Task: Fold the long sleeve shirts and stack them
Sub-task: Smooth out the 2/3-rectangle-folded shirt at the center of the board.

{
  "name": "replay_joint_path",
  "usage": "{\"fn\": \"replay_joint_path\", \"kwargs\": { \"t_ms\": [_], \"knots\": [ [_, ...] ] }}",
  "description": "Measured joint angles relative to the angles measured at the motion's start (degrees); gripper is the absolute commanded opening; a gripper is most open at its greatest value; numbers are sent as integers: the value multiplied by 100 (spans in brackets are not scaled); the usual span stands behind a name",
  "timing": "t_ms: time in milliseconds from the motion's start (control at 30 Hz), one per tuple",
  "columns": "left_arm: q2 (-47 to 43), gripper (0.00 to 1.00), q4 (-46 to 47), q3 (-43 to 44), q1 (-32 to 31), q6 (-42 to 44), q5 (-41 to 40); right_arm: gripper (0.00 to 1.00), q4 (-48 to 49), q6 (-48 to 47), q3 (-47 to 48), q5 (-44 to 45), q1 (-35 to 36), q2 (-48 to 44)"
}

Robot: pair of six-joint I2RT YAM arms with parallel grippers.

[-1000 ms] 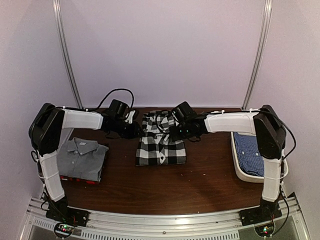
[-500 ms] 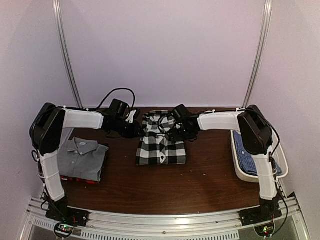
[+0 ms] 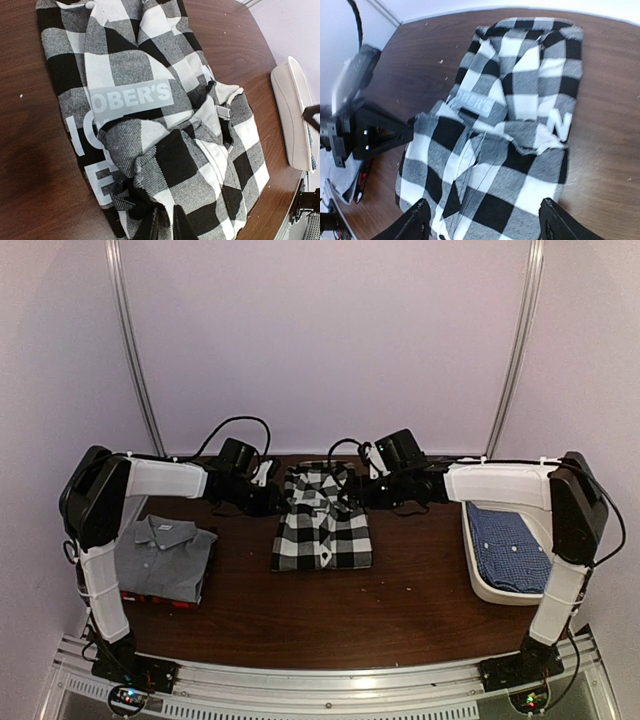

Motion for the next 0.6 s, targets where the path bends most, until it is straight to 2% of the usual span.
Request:
{"fn": "replay_joint_path", "kwargs": {
  "t_ms": [200,467,600],
  "knots": [
    [0,12,-2,0,0,0,0,75,1172,732,-1012,-1344,4,262],
    [0,12,-4,0,0,0,4,70,2459,1445,-1130,-2236,11,870],
    [0,12,-7,0,0,0,4,68,2798,1696,-1051,-2452,11,1239]
  ]
}}
